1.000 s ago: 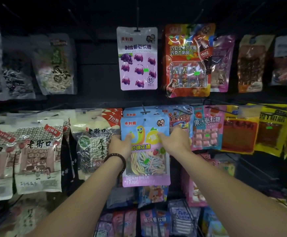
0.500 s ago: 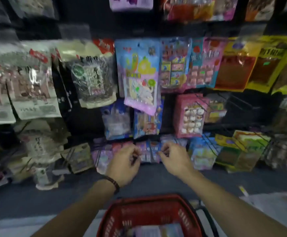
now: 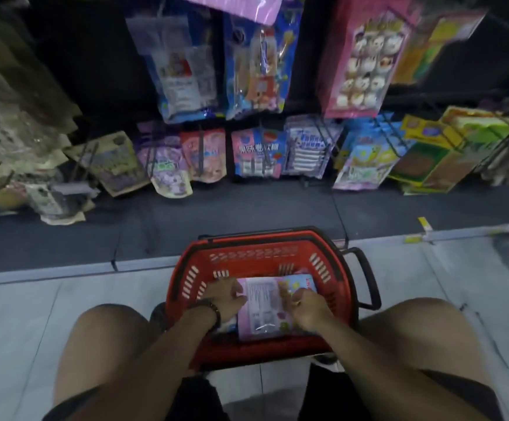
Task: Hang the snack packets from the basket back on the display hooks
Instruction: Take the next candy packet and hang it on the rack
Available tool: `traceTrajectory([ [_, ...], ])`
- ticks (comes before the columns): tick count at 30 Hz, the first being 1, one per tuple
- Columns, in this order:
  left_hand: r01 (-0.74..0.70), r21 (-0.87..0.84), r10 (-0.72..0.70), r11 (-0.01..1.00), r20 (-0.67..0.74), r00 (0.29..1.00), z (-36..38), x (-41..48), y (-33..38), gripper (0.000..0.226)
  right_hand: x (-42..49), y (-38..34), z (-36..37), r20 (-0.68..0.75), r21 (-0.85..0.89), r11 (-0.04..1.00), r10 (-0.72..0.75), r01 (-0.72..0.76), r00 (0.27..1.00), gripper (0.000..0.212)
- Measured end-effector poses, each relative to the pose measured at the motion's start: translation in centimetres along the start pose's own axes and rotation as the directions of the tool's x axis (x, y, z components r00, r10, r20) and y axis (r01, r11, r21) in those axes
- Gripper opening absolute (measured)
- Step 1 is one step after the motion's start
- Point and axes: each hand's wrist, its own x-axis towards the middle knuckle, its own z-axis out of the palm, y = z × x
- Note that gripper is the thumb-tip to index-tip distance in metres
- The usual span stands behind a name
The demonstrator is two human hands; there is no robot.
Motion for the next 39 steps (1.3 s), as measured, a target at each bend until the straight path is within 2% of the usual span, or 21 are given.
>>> traceTrajectory([
  [3,0.150,-0.053,-0.145,0.987,0.096,0.985,3.4,1.6,-1.5,0.030,0.7,1.0,1.8,0.073,-0.012,0.999,-0.052,0.053,0.996,0.041],
  [6,0.303,-0.234,-0.280,0.924,0.125,0.952,5.8,2.7,-1.4,0.024,1.7,1.8,2.2,0.125,0.044,0.997,-0.075,0.070,0.989,0.053],
  [8,0.390,-0.356,-0.373,0.849,0.119,0.920,6.8,3.5,-1.1,0.031,2.4,2.2,2.2,0.089,0.053,0.997,-0.056,0.051,0.994,0.049],
  [10,0.443,-0.436,-0.436,0.783,0.122,0.891,7.6,4.5,-1.0,0.038,2.8,2.3,2.2,0.063,-0.018,0.998,-0.053,0.055,0.997,0.044],
  [13,0.463,-0.490,-0.452,0.739,0.149,0.879,9.0,5.6,-1.1,0.057,3.2,2.5,2.4,0.099,-0.228,0.958,-0.153,0.172,0.983,0.049],
  [15,0.460,-0.482,-0.462,0.746,0.122,0.878,9.7,6.3,-1.2,0.065,3.5,2.4,2.9,0.131,-0.231,0.954,-0.164,0.191,0.978,0.052],
  [18,0.449,-0.259,-0.423,0.855,0.151,0.893,10.1,6.9,-0.2,0.069,3.6,2.4,3.3,0.057,0.004,1.000,0.017,-0.017,0.998,0.047],
  [20,0.436,-0.223,-0.410,0.872,0.155,0.899,9.9,7.1,0.1,0.065,3.9,2.5,3.5,0.058,0.087,0.993,0.074,-0.079,0.996,0.041],
  [23,0.424,-0.373,-0.391,0.826,0.165,0.906,9.4,7.0,0.1,0.046,3.6,2.2,3.2,0.057,0.178,0.977,0.110,-0.119,0.992,0.037],
  [26,0.383,-0.625,-0.401,0.680,0.121,0.908,8.7,6.2,0.5,0.038,3.4,2.0,3.1,0.000,0.221,0.961,0.169,-0.165,0.986,0.036],
  [30,0.298,-0.780,-0.385,0.550,0.080,0.919,6.3,4.7,0.8,0.033,2.6,1.2,2.5,-0.048,0.343,0.915,0.243,-0.212,0.969,0.042],
  [33,0.267,-0.849,-0.358,0.457,0.100,0.928,4.1,3.2,1.1,0.035,1.7,0.5,1.7,-0.081,0.627,0.733,0.400,-0.265,0.913,0.062],
  [35,0.234,-0.903,-0.340,0.360,0.107,0.934,3.2,1.5,1.7,0.025,0.8,0.3,1.4,0.000,0.822,0.506,0.460,-0.262,0.888,0.066],
  [37,0.201,-0.948,-0.310,0.245,0.120,0.943,2.6,-0.8,2.4,0.022,0.0,0.0,1.2,0.169,0.928,0.260,0.340,-0.265,0.925,0.051],
  [39,0.172,-0.978,-0.252,0.121,0.138,0.958,2.5,-3.4,2.8,0.027,-1.2,-0.9,0.6,0.268,0.948,0.140,0.121,-0.284,0.956,0.035],
])
